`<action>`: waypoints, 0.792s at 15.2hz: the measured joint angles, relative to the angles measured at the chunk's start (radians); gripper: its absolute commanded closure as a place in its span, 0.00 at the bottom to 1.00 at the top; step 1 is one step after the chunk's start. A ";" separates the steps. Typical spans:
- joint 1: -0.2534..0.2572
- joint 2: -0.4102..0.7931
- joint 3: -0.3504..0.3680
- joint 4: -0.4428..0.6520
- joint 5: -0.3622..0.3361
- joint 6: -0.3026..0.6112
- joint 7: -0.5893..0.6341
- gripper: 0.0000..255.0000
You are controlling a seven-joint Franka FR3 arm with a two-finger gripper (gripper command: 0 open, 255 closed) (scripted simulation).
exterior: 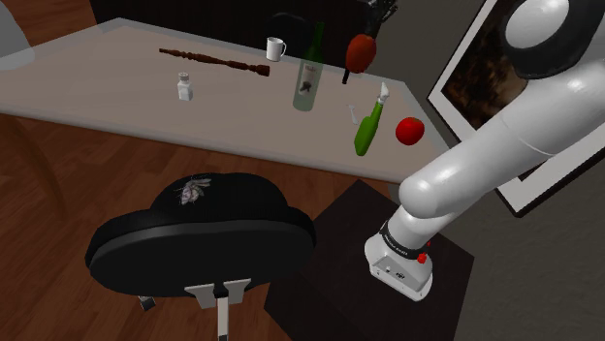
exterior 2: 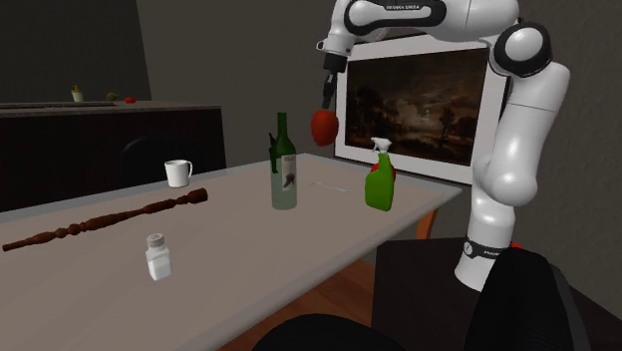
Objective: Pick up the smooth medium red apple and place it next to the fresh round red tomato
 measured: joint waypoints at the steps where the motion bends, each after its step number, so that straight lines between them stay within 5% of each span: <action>1: -0.009 0.011 -0.017 0.011 0.005 0.000 -0.027 1.00; 12: -0.123 0.195 -0.189 0.227 0.103 -0.056 -0.313 1.00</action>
